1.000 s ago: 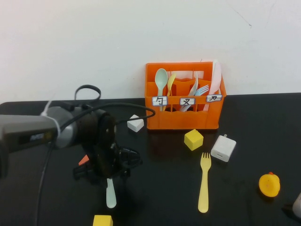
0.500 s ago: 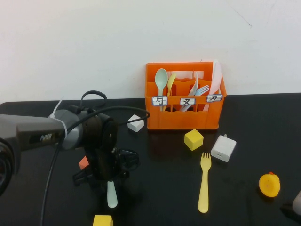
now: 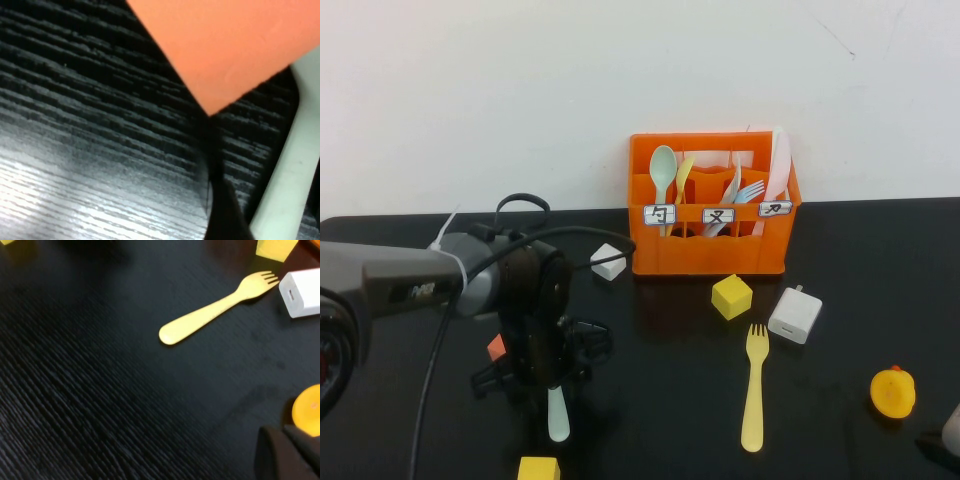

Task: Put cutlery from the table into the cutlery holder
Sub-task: Pick up the knife

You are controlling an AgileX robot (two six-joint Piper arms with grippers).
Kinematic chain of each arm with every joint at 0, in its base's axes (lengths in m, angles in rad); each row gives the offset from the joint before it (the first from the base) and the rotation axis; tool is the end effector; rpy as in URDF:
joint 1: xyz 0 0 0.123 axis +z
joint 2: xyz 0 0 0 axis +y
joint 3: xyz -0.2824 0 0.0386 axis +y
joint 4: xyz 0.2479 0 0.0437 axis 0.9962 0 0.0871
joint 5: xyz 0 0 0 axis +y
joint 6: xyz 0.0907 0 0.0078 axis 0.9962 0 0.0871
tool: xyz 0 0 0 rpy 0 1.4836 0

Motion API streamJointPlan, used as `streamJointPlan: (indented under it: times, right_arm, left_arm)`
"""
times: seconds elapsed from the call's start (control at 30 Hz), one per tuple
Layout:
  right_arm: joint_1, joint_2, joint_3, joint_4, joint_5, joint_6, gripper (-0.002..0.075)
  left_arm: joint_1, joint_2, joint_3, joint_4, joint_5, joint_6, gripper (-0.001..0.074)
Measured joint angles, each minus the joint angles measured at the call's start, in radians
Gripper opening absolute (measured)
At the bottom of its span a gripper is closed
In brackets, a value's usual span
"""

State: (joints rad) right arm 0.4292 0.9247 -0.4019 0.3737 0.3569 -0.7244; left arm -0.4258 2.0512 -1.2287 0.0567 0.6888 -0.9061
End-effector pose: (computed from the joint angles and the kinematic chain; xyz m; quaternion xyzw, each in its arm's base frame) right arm 0.1426 0.0781 0.2229 -0.3814 0.8364 0.0699 0.3873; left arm 0.3462 -0.1534 0.1136 -0.2172 0.9732 -0.0299 0.0697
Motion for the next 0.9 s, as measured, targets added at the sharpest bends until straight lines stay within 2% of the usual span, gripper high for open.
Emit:
streamJointPlan:
  times: [0.23, 0.33, 0.47, 0.73, 0.9]
  right_arm:
    - [0.000, 0.000, 0.000, 0.000, 0.000, 0.000, -0.0002]
    - [0.000, 0.000, 0.000, 0.000, -0.002, 0.000, -0.0002]
    - [0.000, 0.000, 0.000, 0.000, -0.002, 0.000, -0.0002]
    - [0.000, 0.000, 0.000, 0.003, -0.005, 0.000, -0.0002]
    - [0.000, 0.000, 0.000, 0.007, -0.007, 0.000, -0.0002]
  left_arm:
    - [0.000, 0.005, -0.008, 0.000, 0.024, 0.064, 0.0333]
    - [0.000, 0.005, -0.008, 0.000, 0.025, 0.085, 0.0278]
    - [0.000, 0.005, -0.008, -0.002, 0.027, 0.116, 0.0153]
    - [0.000, 0.005, -0.009, -0.002, 0.029, 0.107, 0.0151]
    - [-0.002, 0.019, -0.052, 0.002, 0.106, 0.101, 0.0151]
